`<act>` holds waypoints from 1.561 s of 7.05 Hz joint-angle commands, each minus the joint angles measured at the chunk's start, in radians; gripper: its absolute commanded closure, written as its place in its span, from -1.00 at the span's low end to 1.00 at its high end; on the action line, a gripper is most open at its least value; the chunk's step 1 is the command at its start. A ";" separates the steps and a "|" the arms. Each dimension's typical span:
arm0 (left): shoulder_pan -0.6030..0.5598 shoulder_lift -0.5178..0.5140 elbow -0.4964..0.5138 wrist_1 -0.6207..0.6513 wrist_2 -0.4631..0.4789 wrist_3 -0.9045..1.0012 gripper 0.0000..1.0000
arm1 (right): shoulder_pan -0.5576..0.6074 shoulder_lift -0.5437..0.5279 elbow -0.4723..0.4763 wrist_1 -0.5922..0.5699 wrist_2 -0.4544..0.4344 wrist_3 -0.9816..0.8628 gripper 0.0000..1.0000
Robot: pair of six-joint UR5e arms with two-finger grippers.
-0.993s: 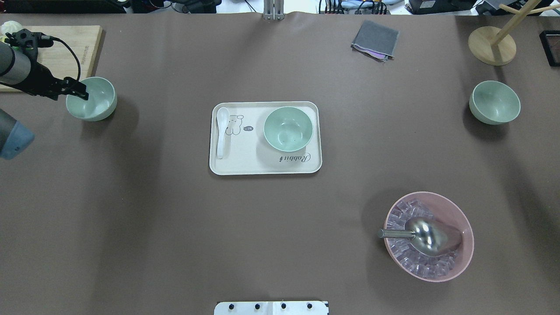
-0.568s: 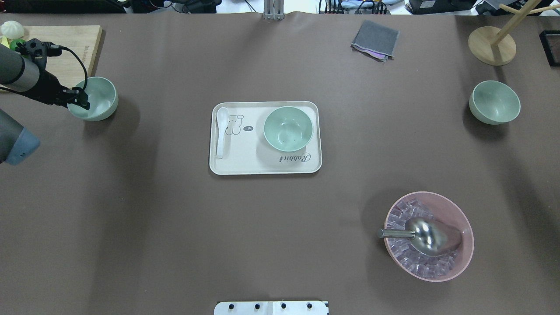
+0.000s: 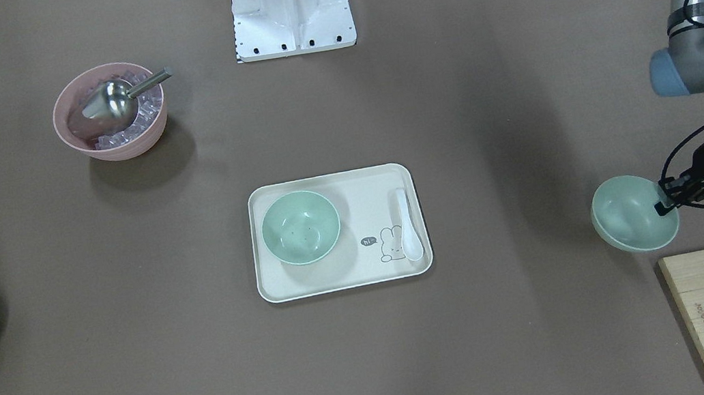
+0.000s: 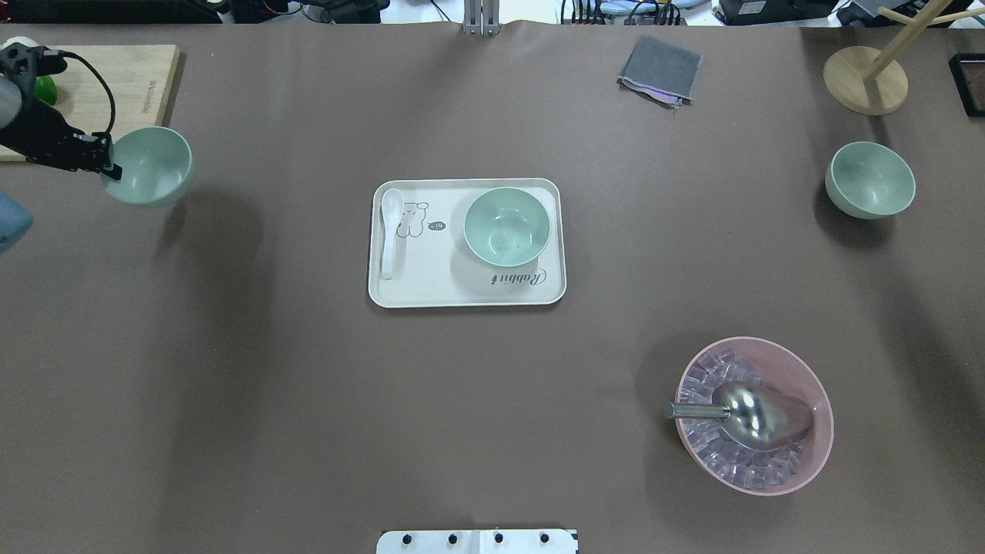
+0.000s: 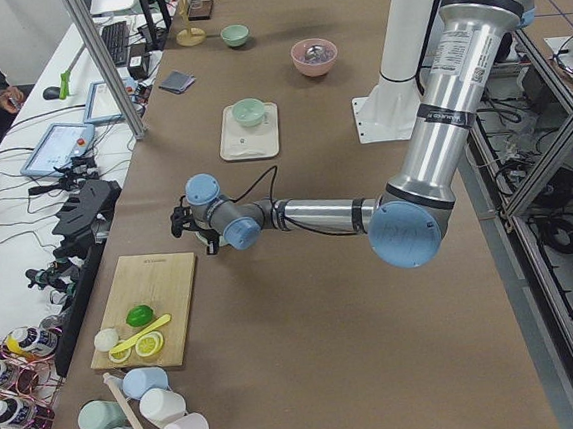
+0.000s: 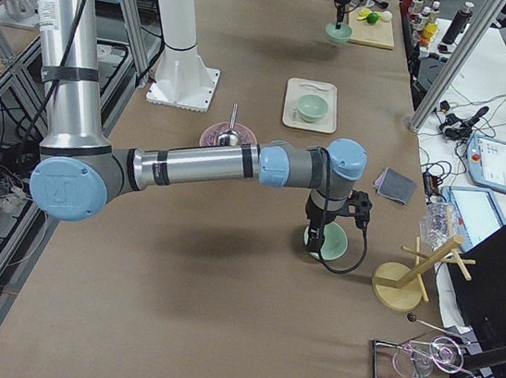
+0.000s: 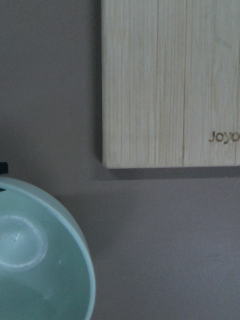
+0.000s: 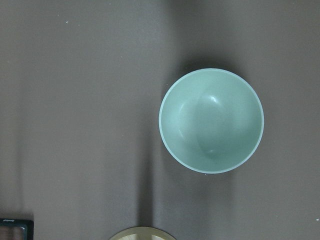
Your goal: Stack green bowls together
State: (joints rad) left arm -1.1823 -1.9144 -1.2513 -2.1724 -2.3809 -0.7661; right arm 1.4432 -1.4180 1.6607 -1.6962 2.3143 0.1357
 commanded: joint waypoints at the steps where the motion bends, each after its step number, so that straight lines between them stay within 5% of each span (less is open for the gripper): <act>1: -0.042 -0.090 -0.046 0.173 -0.083 -0.022 1.00 | -0.033 0.052 -0.085 0.042 -0.009 -0.004 -1.00; 4: -0.039 -0.121 -0.134 0.218 -0.083 -0.185 1.00 | -0.082 0.120 -0.442 0.486 -0.056 0.011 -1.00; 9: -0.039 -0.117 -0.146 0.218 -0.084 -0.185 1.00 | -0.155 0.168 -0.470 0.501 -0.055 0.116 -0.98; 11: -0.039 -0.114 -0.149 0.218 -0.090 -0.185 1.00 | -0.168 0.149 -0.476 0.503 -0.055 0.120 -0.68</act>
State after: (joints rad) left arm -1.2210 -2.0298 -1.3990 -1.9543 -2.4672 -0.9511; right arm 1.2850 -1.2601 1.1889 -1.1946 2.2601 0.2521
